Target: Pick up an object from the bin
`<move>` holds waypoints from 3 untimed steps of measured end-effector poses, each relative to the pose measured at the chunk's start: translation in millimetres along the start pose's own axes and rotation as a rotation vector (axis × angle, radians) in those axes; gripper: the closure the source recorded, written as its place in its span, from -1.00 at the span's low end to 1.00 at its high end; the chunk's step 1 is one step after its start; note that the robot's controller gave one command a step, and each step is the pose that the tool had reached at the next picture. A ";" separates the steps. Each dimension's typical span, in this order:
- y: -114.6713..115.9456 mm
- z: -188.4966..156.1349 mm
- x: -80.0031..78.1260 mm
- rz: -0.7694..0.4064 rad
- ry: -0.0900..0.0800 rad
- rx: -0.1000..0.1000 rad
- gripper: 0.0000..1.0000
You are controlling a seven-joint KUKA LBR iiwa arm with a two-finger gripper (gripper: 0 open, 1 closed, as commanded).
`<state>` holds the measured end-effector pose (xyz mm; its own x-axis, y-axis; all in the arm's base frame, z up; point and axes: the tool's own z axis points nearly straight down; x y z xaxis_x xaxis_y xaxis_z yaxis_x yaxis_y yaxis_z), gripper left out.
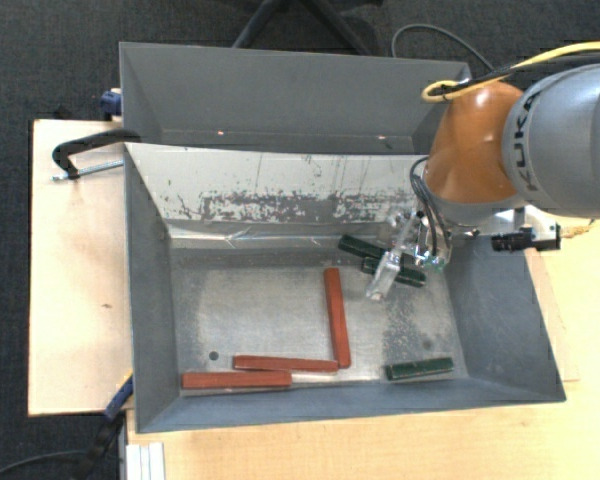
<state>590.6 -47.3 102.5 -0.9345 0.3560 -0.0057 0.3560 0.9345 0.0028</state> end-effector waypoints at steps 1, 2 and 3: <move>-3.2 -3.0 -8.3 0.255 0.000 0.001 -1.00; 3.9 33.1 -5.5 0.434 0.008 0.003 -1.00; 4.5 32.2 -6.0 0.432 0.005 0.003 -1.00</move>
Offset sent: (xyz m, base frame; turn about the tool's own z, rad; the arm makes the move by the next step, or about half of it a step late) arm 0.0052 -0.0061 0.0018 0.2548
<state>598.0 -45.2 70.4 -0.6999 0.7143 0.0002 0.7143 0.6999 0.0006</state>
